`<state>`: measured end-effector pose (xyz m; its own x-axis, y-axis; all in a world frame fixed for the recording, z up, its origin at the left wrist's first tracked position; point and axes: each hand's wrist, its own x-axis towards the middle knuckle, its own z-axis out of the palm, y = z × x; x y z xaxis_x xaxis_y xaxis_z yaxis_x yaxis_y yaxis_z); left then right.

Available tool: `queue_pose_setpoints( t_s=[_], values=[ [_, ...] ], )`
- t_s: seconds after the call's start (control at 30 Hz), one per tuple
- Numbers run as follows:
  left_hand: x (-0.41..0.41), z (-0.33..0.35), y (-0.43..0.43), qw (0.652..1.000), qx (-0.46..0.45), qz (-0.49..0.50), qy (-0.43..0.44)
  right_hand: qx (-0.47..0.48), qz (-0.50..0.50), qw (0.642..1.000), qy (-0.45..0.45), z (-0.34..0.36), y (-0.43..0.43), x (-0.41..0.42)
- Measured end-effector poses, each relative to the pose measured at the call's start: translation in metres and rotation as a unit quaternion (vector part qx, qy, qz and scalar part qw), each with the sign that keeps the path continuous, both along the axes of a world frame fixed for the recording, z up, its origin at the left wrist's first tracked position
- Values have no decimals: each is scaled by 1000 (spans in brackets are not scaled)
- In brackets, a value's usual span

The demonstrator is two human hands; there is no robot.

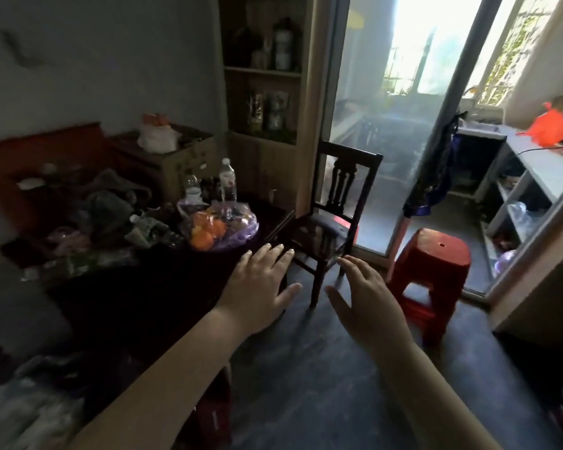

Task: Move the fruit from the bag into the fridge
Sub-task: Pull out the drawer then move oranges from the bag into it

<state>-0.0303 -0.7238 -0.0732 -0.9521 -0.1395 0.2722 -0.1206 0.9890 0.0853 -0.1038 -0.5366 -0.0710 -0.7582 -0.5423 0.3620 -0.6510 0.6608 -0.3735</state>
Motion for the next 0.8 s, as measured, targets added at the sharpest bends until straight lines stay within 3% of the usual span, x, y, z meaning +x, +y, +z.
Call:
queue_pose_setpoints(
  t_s=[0.23, 0.6, 0.8],
  values=[
    [-55, -34, -38, 997, 38, 51, -39, 26, 72, 997, -29, -25, -53, -75],
    [-191, -55, -88, 985, 51, 158, -56, 30, 156, 986, -59, -35, -96, -265],
    [-204, -75, -135, 964, 69, 247, -71, 67, 237, 967, -70, -61, -168, -299]
  ],
)
